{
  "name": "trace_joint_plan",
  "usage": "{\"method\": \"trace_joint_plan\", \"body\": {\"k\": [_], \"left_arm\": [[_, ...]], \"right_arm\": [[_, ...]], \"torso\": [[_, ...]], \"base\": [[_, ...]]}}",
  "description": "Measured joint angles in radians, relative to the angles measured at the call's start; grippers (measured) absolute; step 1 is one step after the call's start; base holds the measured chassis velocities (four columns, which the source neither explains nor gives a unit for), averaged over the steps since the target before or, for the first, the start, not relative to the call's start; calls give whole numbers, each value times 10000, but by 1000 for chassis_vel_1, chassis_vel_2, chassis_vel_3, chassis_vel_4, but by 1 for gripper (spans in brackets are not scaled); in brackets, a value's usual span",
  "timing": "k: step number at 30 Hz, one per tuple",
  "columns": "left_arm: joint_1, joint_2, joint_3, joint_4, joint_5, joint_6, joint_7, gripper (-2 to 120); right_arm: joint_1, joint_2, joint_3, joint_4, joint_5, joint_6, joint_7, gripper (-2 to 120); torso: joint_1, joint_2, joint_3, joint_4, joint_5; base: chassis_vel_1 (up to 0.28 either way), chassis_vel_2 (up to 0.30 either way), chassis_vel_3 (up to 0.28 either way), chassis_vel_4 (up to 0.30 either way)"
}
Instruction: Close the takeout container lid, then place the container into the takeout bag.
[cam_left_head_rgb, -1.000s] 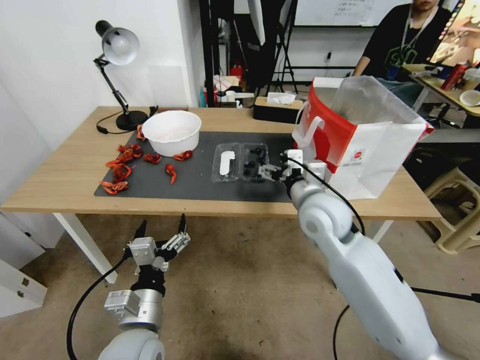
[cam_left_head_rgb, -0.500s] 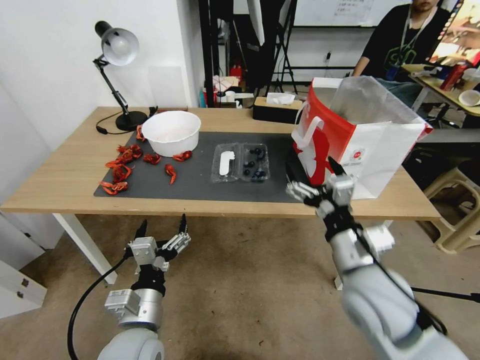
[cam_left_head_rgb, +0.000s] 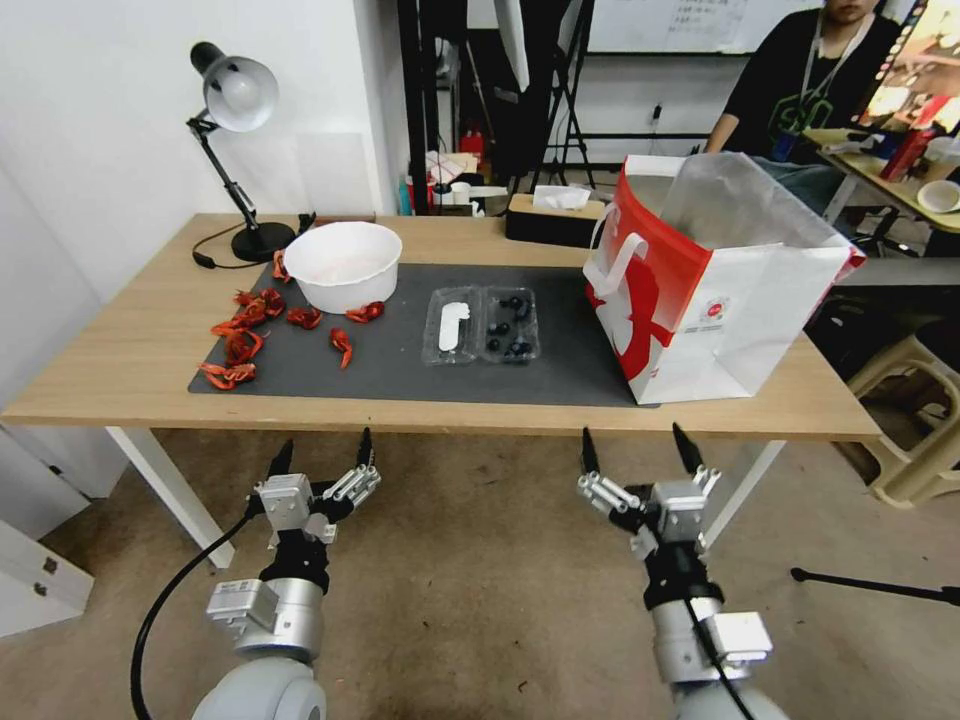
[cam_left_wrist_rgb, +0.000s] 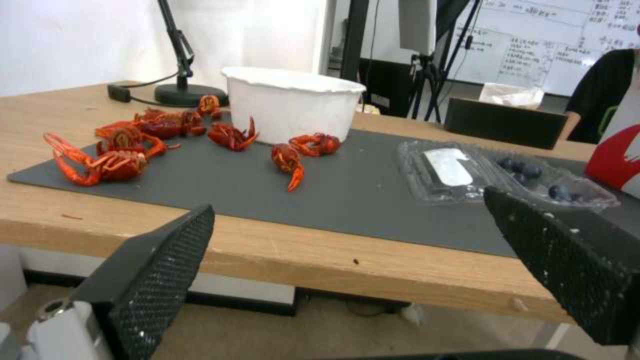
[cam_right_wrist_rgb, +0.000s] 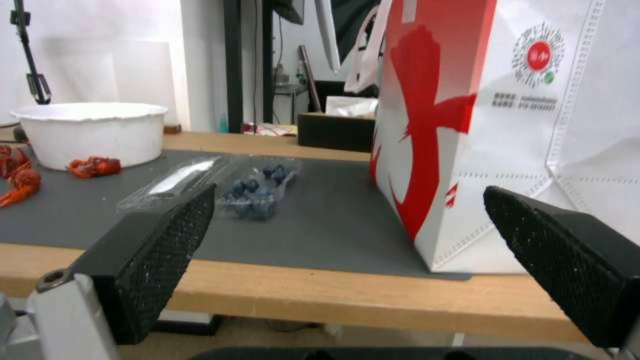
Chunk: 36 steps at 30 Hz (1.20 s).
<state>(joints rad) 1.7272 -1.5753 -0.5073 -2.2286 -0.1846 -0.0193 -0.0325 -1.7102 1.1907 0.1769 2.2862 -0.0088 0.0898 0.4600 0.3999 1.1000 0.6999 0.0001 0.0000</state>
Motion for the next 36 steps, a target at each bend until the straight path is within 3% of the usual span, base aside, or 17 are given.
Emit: {"method": "trace_joint_plan", "body": {"k": [9, 13, 16, 17, 19, 20, 23, 24, 27, 28, 30, 33, 36], "left_arm": [[-36, 186, 118, 7, -181, -208, -14, 100], [-356, 792, 445, 162, -1086, -649, -157, 100], [-813, 1692, 881, 253, -2749, -907, -403, 100], [-813, 1692, 881, 253, -2749, -907, -403, 100], [-1269, 2264, 1205, 318, -4178, -808, -595, 100], [-1269, 2264, 1205, 318, -4178, -808, -595, 100], [-2125, 2904, 1614, 372, -6583, -264, -1020, 100], [-2125, 2904, 1614, 372, -6583, -264, -1020, 100], [-2850, 3292, 1969, 205, -9121, 394, -1873, 100], [-2850, 3292, 1969, 205, -9121, 394, -1873, 100], [-3421, 3414, 2169, 221, -10751, 711, -2520, 100], [-3754, 3424, 2257, 285, -11619, 846, -2899, 100], [-4676, 3318, 2454, 546, -13773, 1076, -3833, 100]], "right_arm": [[72, 45, -28, -38, 35, -32, 17, 100], [92, 36, 1, -38, 85, -57, 21, 100], [236, -46, -17, -55, 195, -117, 22, 100], [236, -46, -17, -55, 195, -117, 22, 100], [259, -62, -32, -88, 230, -140, 22, 100], [259, -62, -32, -88, 230, -140, 22, 100], [206, -14, -10, -102, 232, -158, 21, 100], [206, -14, -10, -102, 232, -158, 21, 100], [182, 50, 20, -143, 206, -168, 22, 100], [182, 50, 20, -143, 206, -168, 22, 100], [156, 91, 43, -179, 183, -182, 22, 100], [116, 124, 72, -201, 160, -184, 26, 100], [26, 209, 173, -212, 123, -186, 32, 100]], "torso": [[0, 1, 0, 1, 0], [0, 0, 0, -1, -1], [0, 0, 1, 0, -1], [0, 0, 1, 0, -1], [0, 0, 1, 1, 0], [0, 0, 1, 1, 0], [0, -1, 2, -3, -2], [0, -1, 2, -3, -2], [0, 0, 2, -1, 0], [0, 0, 2, -1, 0], [0, 0, 2, 1, 0], [1, -1, 3, 0, 0], [0, -1, 2, 0, 0]], "base": [[0, 0, 0, 0], [0, 0, 0, 0], [0, 0, 0, 0], [0, 0, 0, 0], [0, 0, 0, 0], [0, 0, 0, 0], [0, 0, 0, 0], [0, 0, 0, 0], [0, 0, 0, 0], [0, 0, 0, 0], [0, 0, 0, 0], [0, 0, 0, 0], [0, 0, 0, 0]]}}
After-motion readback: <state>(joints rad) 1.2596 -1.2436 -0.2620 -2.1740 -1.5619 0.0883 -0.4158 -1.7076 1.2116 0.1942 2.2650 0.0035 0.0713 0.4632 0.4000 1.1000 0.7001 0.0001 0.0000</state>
